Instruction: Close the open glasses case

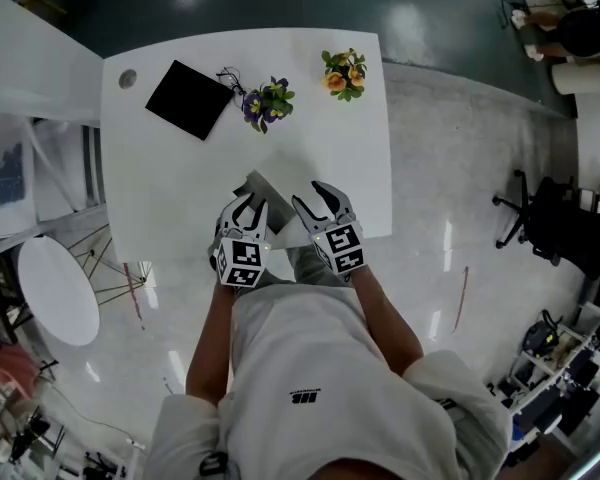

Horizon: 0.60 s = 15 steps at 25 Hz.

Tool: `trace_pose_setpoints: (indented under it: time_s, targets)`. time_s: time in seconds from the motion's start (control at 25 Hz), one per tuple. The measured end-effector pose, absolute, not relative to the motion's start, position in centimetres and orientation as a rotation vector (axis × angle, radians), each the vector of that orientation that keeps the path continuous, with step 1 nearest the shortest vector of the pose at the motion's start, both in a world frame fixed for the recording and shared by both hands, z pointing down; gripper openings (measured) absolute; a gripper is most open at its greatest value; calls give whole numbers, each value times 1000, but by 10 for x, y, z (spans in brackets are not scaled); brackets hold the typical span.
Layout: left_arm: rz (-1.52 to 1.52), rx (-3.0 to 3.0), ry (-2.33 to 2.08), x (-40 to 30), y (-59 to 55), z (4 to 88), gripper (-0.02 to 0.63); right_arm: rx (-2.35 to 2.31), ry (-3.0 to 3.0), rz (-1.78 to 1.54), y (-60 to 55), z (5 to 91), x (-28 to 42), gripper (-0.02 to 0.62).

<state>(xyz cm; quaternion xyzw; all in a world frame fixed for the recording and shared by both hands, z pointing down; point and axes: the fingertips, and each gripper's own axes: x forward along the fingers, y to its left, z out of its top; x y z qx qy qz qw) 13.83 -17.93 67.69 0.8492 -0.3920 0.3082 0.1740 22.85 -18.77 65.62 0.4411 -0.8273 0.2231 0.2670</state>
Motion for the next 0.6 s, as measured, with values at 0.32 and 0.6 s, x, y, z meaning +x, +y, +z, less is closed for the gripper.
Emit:
trace_pose_setpoints:
  time_s: [0.32, 0.6]
  targets:
    - [905, 2363, -1116, 146, -181, 693, 110, 1109, -2234, 625, -195, 675, 225, 209]
    - [919, 2329, -1109, 154, -179, 704, 109, 1039, -2235, 623, -196, 687, 224, 207]
